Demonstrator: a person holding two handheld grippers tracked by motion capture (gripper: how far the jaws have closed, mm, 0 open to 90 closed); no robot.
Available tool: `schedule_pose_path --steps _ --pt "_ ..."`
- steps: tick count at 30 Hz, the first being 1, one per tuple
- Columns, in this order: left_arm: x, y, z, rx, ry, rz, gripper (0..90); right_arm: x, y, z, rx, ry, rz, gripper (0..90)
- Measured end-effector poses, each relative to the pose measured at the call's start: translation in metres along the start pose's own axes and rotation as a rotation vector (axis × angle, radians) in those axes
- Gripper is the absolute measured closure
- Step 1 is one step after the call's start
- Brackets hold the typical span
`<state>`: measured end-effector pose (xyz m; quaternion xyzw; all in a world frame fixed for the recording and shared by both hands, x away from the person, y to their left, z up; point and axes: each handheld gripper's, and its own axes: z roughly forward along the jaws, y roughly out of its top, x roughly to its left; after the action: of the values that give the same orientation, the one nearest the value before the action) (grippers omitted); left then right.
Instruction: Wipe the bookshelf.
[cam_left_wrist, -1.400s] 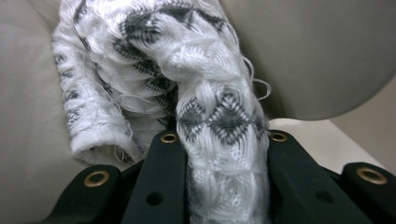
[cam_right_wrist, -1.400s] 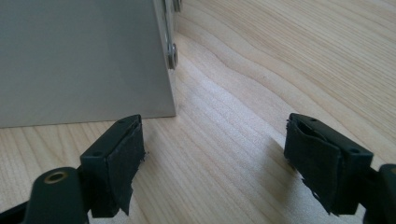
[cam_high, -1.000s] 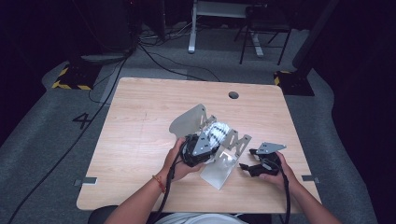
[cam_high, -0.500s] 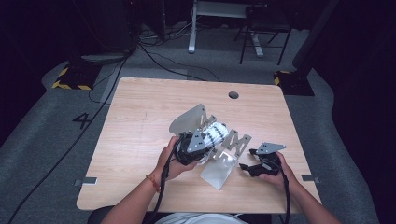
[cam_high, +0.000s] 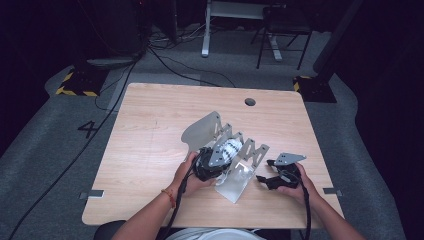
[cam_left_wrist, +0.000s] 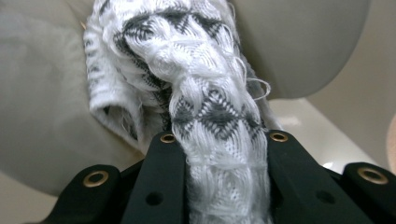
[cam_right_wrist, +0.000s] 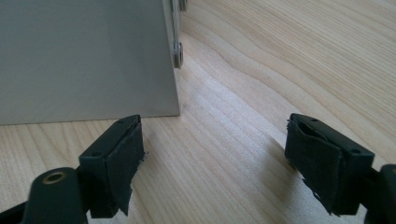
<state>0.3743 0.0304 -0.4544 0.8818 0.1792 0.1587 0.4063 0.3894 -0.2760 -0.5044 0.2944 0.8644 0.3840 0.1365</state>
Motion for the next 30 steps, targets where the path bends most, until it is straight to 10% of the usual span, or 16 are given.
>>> schedule_pose_path --steps 14,30 --pt "-0.007 0.021 -0.044 -0.23 0.017 0.025 78.0 0.0 0.0 0.0 0.0 0.0 0.001 19.6" --pt "-0.013 0.006 -0.004 -0.035 -0.038 0.049 78.0 0.0 0.0 0.0 0.0 0.001 -0.001 19.3"
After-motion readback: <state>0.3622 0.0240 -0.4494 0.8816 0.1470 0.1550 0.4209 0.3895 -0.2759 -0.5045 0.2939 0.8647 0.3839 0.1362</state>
